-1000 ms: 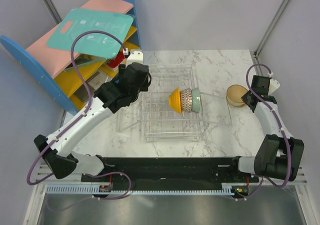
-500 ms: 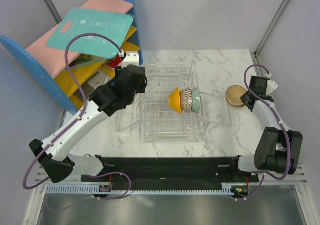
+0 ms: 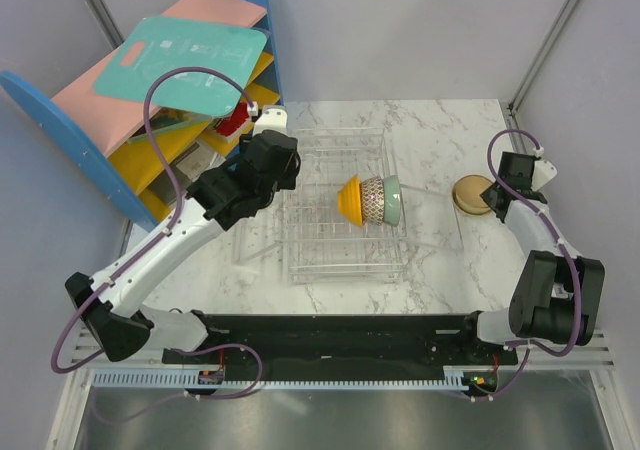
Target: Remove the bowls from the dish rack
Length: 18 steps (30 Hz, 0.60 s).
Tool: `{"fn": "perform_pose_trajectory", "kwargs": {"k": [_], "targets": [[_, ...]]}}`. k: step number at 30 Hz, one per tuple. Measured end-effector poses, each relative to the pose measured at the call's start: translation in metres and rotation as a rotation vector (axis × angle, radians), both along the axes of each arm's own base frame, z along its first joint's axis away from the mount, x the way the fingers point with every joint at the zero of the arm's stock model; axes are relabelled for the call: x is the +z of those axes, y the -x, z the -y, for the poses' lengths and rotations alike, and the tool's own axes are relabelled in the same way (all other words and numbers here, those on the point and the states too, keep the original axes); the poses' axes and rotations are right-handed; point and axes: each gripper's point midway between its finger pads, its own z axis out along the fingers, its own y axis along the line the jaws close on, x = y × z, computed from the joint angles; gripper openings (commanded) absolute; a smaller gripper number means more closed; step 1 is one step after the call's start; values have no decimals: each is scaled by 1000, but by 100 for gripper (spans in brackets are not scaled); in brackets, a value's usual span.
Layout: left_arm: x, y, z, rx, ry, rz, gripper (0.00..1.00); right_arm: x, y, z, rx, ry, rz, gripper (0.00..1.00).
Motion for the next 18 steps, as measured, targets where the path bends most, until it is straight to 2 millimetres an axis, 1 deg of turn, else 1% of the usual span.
{"fn": "perform_pose_trajectory", "kwargs": {"k": [4, 8, 9, 11, 14, 17, 18], "targets": [[-10, -2, 7, -20, -8, -29, 65, 1, -2, -1, 7, -3, 8, 53], [-11, -4, 11, -29, -5, -36, 64, 1, -3, -2, 8, -8, 10, 56], [-10, -4, 12, -32, -2, -36, 64, 1, -3, -2, 8, -9, 11, 60], [-9, -3, 14, -41, 7, -37, 66, 3, -3, -3, 6, -15, 18, 65], [-7, -5, 22, -65, 21, -44, 69, 15, -2, -5, 2, -24, 54, 66], [-6, -8, 37, -98, 11, -48, 70, 40, 0, -9, 2, -37, 133, 67], [-5, -8, 45, -115, 4, -48, 70, 48, 0, -12, 5, -44, 160, 68]]}}
